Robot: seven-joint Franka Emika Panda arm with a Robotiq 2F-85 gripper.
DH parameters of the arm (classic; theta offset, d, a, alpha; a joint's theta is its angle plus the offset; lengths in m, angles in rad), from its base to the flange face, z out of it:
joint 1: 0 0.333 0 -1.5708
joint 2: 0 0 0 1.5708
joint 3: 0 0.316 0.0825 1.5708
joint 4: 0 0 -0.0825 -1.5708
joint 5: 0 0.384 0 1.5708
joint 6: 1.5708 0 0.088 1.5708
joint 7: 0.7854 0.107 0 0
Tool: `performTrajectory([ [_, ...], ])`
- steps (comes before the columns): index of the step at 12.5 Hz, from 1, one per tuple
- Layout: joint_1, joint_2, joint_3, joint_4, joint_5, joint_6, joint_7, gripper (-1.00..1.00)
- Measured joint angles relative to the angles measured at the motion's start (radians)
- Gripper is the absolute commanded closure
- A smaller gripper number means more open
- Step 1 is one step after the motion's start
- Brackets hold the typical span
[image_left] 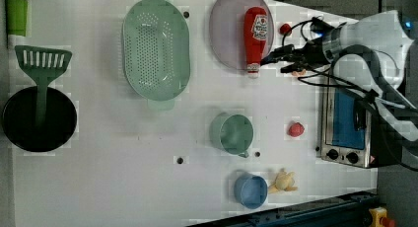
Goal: Pick ketchup from plate and place it on table.
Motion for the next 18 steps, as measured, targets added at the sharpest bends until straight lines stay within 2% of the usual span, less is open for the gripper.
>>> performTrajectory([
  [4, 0.003, 0.102, -0.004, 0.043, -0.02, 0.179, -0.032, -1.0],
  [7, 0.01, 0.192, 0.003, 0.099, -0.069, 0.306, -0.04, -1.0],
  [12, 0.022, 0.264, 0.004, 0.102, -0.118, 0.427, -0.041, -1.0],
  [13, 0.028, 0.268, -0.004, 0.104, -0.123, 0.434, -0.041, -0.91],
  [15, 0.03, 0.269, 0.0, 0.107, -0.136, 0.436, -0.041, -0.42],
  [16, 0.033, 0.268, -0.003, 0.11, -0.138, 0.436, -0.041, -0.24],
  [18, 0.029, 0.265, -0.007, 0.123, -0.133, 0.446, -0.041, -0.24],
])
